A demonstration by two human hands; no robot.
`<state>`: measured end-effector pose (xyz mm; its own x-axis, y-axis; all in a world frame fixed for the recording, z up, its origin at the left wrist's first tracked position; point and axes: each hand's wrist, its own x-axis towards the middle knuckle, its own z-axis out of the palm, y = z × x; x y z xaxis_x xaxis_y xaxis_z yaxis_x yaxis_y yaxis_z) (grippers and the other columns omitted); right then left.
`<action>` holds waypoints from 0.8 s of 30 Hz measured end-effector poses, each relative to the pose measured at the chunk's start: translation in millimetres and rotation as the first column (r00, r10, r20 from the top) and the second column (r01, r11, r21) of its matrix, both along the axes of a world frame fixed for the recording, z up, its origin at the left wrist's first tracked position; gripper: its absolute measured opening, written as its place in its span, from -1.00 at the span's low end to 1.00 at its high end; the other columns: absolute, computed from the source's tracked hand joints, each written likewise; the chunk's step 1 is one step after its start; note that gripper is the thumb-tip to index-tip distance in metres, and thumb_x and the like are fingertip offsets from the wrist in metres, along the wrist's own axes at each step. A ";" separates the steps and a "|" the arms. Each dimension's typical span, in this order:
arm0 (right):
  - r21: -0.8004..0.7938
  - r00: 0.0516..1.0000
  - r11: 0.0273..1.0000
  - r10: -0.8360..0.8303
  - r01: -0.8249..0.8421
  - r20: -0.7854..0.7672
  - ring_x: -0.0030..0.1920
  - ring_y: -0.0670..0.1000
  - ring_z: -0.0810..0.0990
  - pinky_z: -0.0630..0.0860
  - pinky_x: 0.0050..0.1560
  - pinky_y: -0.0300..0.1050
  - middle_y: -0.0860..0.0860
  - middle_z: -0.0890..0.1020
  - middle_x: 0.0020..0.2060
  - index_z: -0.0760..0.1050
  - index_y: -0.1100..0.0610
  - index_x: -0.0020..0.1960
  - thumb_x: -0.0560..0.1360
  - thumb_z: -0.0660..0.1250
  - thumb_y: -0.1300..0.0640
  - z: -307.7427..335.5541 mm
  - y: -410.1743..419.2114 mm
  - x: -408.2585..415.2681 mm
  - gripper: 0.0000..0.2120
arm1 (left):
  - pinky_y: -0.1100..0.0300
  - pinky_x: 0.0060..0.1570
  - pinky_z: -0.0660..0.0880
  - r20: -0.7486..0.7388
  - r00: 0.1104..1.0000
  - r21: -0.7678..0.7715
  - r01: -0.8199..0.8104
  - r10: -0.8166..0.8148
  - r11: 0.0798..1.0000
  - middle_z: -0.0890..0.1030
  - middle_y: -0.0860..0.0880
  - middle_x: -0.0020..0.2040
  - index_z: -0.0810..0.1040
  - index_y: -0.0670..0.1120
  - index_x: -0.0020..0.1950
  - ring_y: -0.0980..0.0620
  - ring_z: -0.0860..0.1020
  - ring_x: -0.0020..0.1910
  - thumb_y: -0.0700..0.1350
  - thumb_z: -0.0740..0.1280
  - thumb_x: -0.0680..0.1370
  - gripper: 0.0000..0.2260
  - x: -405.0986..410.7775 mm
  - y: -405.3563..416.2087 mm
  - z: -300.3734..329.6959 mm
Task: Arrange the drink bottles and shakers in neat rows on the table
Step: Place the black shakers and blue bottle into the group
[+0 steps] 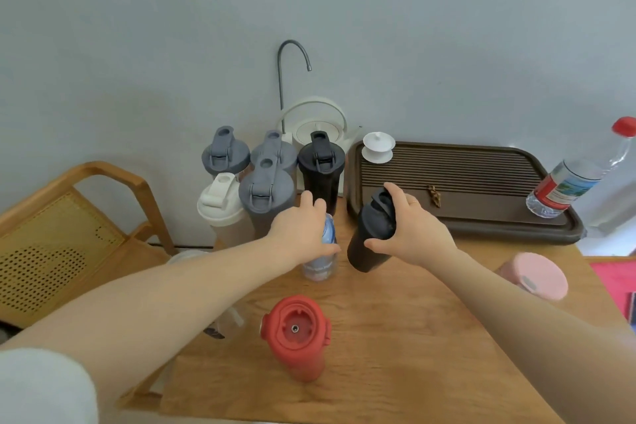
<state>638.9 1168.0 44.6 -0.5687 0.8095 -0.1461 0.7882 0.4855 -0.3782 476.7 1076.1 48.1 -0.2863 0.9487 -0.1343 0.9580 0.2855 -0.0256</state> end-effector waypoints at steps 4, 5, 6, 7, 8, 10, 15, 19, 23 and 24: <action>0.004 0.999 1.000 0.017 -0.017 0.030 0.24 0.17 0.47 0.55 0.11 0.09 0.07 0.30 0.41 -0.09 -0.08 0.48 0.27 0.46 -0.19 -9.5 -2.1 -13.6 -0.01 | 0.12 -0.26 0.42 0.032 0.999 -0.015 -0.014 0.014 1.000 0.36 -0.16 0.15 0.27 -0.15 0.22 -0.15 0.56 -0.07 0.30 0.31 0.40 -0.36 -2.1 4.2 -4.8; 0.014 0.999 1.000 0.023 -0.024 0.038 0.25 0.17 0.47 0.54 0.11 0.10 0.07 0.30 0.41 -0.09 -0.08 0.48 0.27 0.46 -0.20 -11.0 -1.5 -16.2 -0.01 | 0.11 -0.25 0.42 0.045 0.999 -0.026 0.009 -0.008 1.000 0.35 -0.15 0.17 0.25 -0.14 0.25 -0.15 0.56 -0.05 0.30 0.33 0.37 -0.32 -3.7 4.1 -2.2; 0.026 0.999 0.999 0.024 -0.025 0.042 0.25 0.18 0.47 0.54 0.10 0.10 0.07 0.30 0.41 -0.09 -0.09 0.47 0.27 0.45 -0.20 -11.9 -0.7 -18.2 -0.01 | 0.09 -0.23 0.43 0.027 0.998 -0.036 0.059 -0.058 0.998 0.34 -0.15 0.18 0.22 -0.13 0.30 -0.16 0.55 -0.04 0.31 0.35 0.34 -0.26 -6.3 3.3 1.1; 0.039 0.999 0.999 0.017 -0.019 0.042 0.24 0.18 0.46 0.54 0.10 0.11 0.07 0.30 0.40 -0.09 -0.10 0.47 0.27 0.45 -0.21 -12.7 0.6 -19.5 -0.01 | 0.07 -0.18 0.43 -0.038 0.989 -0.035 0.140 -0.141 0.990 0.33 -0.14 0.21 0.18 -0.12 0.35 -0.15 0.54 -0.01 0.32 0.37 0.32 -0.20 -9.6 2.4 5.2; 0.051 0.999 0.999 0.003 -0.005 0.042 0.24 0.19 0.46 0.54 0.10 0.11 0.08 0.30 0.40 -0.10 -0.09 0.47 0.27 0.44 -0.22 -13.2 2.0 -20.1 -0.01 | 0.06 -0.09 0.43 -0.130 0.959 -0.028 0.250 -0.252 0.968 0.32 -0.13 0.23 0.15 -0.11 0.39 -0.14 0.51 0.04 0.31 0.38 0.31 -0.16 -14.3 2.1 8.4; 0.068 0.998 0.997 -0.034 0.030 0.048 0.24 0.19 0.47 0.55 0.09 0.12 0.09 0.31 0.39 -0.11 -0.09 0.47 0.27 0.43 -0.25 -14.7 3.5 -20.8 -0.01 | 0.05 0.10 0.35 -0.264 0.839 -0.044 0.482 -0.475 0.875 0.34 -0.12 0.27 0.18 -0.09 0.40 -0.11 0.41 0.16 0.26 0.39 0.33 -0.20 -25.0 2.8 14.0; 0.042 0.989 0.998 0.032 -0.039 0.142 0.29 0.20 0.41 0.50 0.12 0.11 0.10 0.31 0.37 -0.11 -0.08 0.48 0.26 0.39 -0.33 -27.4 -5.5 -26.1 0.01 | 0.04 0.20 0.28 -0.314 0.700 -0.197 0.613 -0.642 0.765 0.41 -0.13 0.25 0.22 -0.10 0.37 -0.11 0.39 0.20 0.12 0.39 0.41 -0.35 -31.8 7.7 8.6; 0.059 0.958 0.976 0.191 -0.208 0.212 0.40 0.19 0.27 0.36 0.31 0.15 0.11 0.17 0.47 -0.27 -0.09 0.48 0.21 0.43 -0.33 -23.9 0.2 -20.2 0.15 | 0.06 0.13 0.33 -0.311 0.738 -0.184 0.571 -0.599 0.800 0.45 -0.13 0.18 0.25 -0.14 0.34 -0.09 0.43 0.13 0.06 0.36 0.45 -0.43 -27.4 15.5 4.4; 0.066 0.781 0.839 0.470 -0.540 0.412 0.52 0.10 -0.11 0.02 0.48 0.06 0.02 -0.20 0.53 -0.31 -0.05 0.49 0.28 0.50 -0.08 -9.3 16.9 -10.2 0.13 | 0.06 0.16 0.34 -0.349 0.763 -0.195 0.509 -0.545 0.838 0.44 -0.14 0.20 0.26 -0.17 0.34 -0.09 0.43 0.16 -0.05 0.37 0.46 -0.47 -22.2 25.9 6.9; 0.058 0.755 0.818 0.498 -0.572 0.428 0.53 0.08 -0.11 0.07 0.47 0.04 -0.01 -0.22 0.53 -0.30 -0.05 0.49 0.32 0.49 0.00 -7.6 20.1 -10.5 0.10 | 0.06 0.16 0.34 -0.361 0.767 -0.195 0.494 -0.531 0.847 0.43 -0.14 0.21 0.26 -0.17 0.34 -0.09 0.43 0.16 -0.08 0.37 0.47 -0.48 -20.7 27.9 6.1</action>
<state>628.4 1188.1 37.1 -0.8453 0.4214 -0.3285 0.4385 0.8984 0.0243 456.0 1104.0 54.2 0.1945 0.9594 -0.2040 0.8654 -0.2658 -0.4247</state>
